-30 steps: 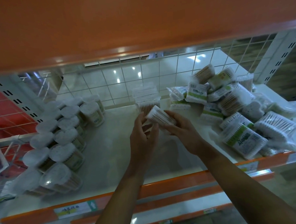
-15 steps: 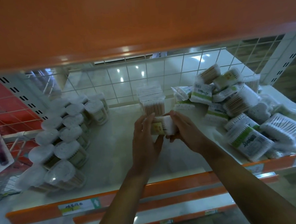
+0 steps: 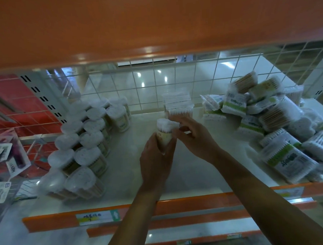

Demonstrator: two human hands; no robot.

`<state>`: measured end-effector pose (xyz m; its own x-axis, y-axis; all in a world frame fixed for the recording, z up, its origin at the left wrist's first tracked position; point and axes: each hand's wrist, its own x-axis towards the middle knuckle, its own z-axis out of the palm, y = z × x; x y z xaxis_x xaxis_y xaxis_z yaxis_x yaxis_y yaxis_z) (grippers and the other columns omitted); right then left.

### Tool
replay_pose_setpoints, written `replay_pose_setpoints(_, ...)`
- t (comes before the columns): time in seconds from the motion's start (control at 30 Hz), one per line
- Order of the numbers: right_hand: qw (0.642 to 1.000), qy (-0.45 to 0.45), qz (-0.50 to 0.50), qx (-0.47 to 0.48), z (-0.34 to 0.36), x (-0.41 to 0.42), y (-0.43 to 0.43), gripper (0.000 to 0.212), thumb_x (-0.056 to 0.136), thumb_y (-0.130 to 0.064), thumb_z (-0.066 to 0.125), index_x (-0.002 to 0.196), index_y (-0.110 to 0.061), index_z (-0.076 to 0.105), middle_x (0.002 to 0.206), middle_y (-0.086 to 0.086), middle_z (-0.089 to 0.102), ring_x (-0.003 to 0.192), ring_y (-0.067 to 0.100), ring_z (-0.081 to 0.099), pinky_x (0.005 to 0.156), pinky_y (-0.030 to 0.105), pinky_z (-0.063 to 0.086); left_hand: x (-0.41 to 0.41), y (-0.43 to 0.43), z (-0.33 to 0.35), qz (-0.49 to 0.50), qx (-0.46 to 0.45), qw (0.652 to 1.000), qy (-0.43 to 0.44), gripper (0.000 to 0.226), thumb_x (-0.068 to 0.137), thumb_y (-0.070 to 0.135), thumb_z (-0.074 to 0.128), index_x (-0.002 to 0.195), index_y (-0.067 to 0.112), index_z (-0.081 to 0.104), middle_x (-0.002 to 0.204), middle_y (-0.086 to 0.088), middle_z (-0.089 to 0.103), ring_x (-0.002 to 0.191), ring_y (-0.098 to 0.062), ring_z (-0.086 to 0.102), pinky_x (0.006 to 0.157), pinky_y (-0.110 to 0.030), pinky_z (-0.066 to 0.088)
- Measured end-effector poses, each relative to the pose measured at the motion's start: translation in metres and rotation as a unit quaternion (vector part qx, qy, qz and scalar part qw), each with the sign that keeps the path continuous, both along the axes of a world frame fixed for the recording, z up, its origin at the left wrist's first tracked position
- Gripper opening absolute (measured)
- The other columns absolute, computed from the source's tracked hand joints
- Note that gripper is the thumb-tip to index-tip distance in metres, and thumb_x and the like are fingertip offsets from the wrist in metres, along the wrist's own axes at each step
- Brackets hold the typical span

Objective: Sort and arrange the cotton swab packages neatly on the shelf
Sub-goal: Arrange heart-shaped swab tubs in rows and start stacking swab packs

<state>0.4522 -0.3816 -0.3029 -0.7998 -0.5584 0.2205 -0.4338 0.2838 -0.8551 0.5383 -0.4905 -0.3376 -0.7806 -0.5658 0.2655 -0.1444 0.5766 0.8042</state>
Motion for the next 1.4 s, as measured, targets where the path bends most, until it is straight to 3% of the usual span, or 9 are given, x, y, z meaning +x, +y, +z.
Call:
replay_pose_setpoints(0.1,1.000,-0.023,0.007,-0.003,0.002,0.000,-0.012,0.026,0.096,-0.024,0.049,0.119,-0.023,0.061,0.108,-0.008,0.061,0.092,0.007,0.062,0.079,0.030,0.055,0.008,-0.007,0.001,0.003,0.002,1.000,0.005,0.034,0.088,0.049,0.052,0.099,0.017,0.058,0.083,0.003,0.061,0.072,-0.011,0.055,0.059,-0.016,0.034)
replay_pose_setpoints(0.2,1.000,-0.015,0.016,0.014,0.004,0.003,-0.026,0.031,0.092,-0.029,0.056,0.122,-0.019,0.058,0.110,-0.004,0.061,0.088,0.000,0.059,0.072,0.016,0.053,0.012,-0.019,-0.002,0.000,-0.016,1.000,-0.017,0.040,0.087,0.040,0.060,0.116,0.013,0.056,0.098,-0.001,0.062,0.086,-0.013,0.057,0.067,-0.011,0.038)
replay_pose_setpoints(0.27,0.999,-0.002,0.017,0.026,0.005,0.005,-0.036,0.040,0.087,-0.032,0.062,0.124,-0.017,0.055,0.113,-0.002,0.059,0.087,0.000,0.058,0.068,0.012,0.050,0.014,-0.026,-0.005,-0.011,-0.028,0.999,-0.033,0.050,0.082,0.031,0.067,0.124,0.010,0.052,0.107,-0.003,0.060,0.097,-0.017,0.058,0.078,-0.023,0.047)
replay_pose_setpoints(0.33,1.000,0.002,0.014,0.025,0.006,0.007,-0.045,0.043,0.086,-0.033,0.064,0.124,-0.015,0.054,0.114,0.001,0.059,0.091,0.006,0.059,0.072,0.019,0.053,0.018,-0.031,-0.005,-0.010,-0.032,0.998,-0.046,0.063,0.077,0.021,0.074,0.132,0.008,0.047,0.116,-0.007,0.057,0.104,-0.021,0.057,0.086,-0.032,0.050)
replay_pose_setpoints(0.47,1.000,0.007,0.004,0.019,0.001,0.008,-0.062,0.043,0.084,-0.034,0.065,0.122,-0.016,0.054,0.117,0.004,0.059,0.097,0.014,0.061,0.079,0.033,0.056,0.029,-0.040,0.000,0.035,-0.044,0.997,-0.062,0.076,0.080,0.018,0.073,0.143,0.005,0.034,0.131,-0.012,0.049,0.111,-0.025,0.056,0.088,-0.022,0.040)
replay_pose_setpoints(0.53,1.000,0.021,-0.015,0.014,-0.003,0.007,-0.072,0.045,0.081,-0.033,0.069,0.120,-0.017,0.055,0.117,0.005,0.060,0.096,0.015,0.061,0.078,0.032,0.056,0.033,-0.044,0.001,0.060,-0.053,0.994,-0.076,0.073,0.084,0.022,0.068,0.144,0.004,0.032,0.134,-0.014,0.047,0.112,-0.027,0.055,0.087,-0.025,0.040)
replay_pose_setpoints(0.87,0.994,0.101,-0.023,0.018,-0.016,0.020,-0.122,0.050,0.073,-0.033,0.076,0.114,-0.014,0.055,0.110,0.004,0.058,0.094,0.016,0.057,0.078,0.037,0.053,0.047,-0.048,-0.003,0.063,-0.136,0.982,-0.113,0.034,0.080,0.018,0.068,0.113,0.011,0.064,0.113,-0.008,0.061,0.104,-0.027,0.057,0.083,-0.032,0.048)
replay_pose_setpoints(1.13,0.991,0.129,-0.001,0.026,-0.017,0.025,-0.146,0.048,0.077,-0.028,0.074,0.117,-0.012,0.052,0.114,0.009,0.053,0.099,0.017,0.052,0.082,0.039,0.052,0.051,-0.051,-0.009,0.038,-0.174,0.976,-0.122,0.029,0.079,0.017,0.067,0.107,0.009,0.067,0.104,-0.009,0.064,0.104,-0.028,0.055,0.084,-0.033,0.047)
replay_pose_setpoints(1.4,0.992,0.122,-0.010,0.011,-0.019,0.026,-0.159,0.052,0.079,-0.029,0.073,0.118,-0.005,0.047,0.117,0.013,0.052,0.098,0.017,0.051,0.077,0.031,0.049,0.049,-0.054,-0.010,0.028,-0.179,0.975,-0.132,0.023,0.078,0.016,0.063,0.099,0.005,0.065,0.099,-0.012,0.063,0.101,-0.030,0.054,0.083,-0.035,0.047)
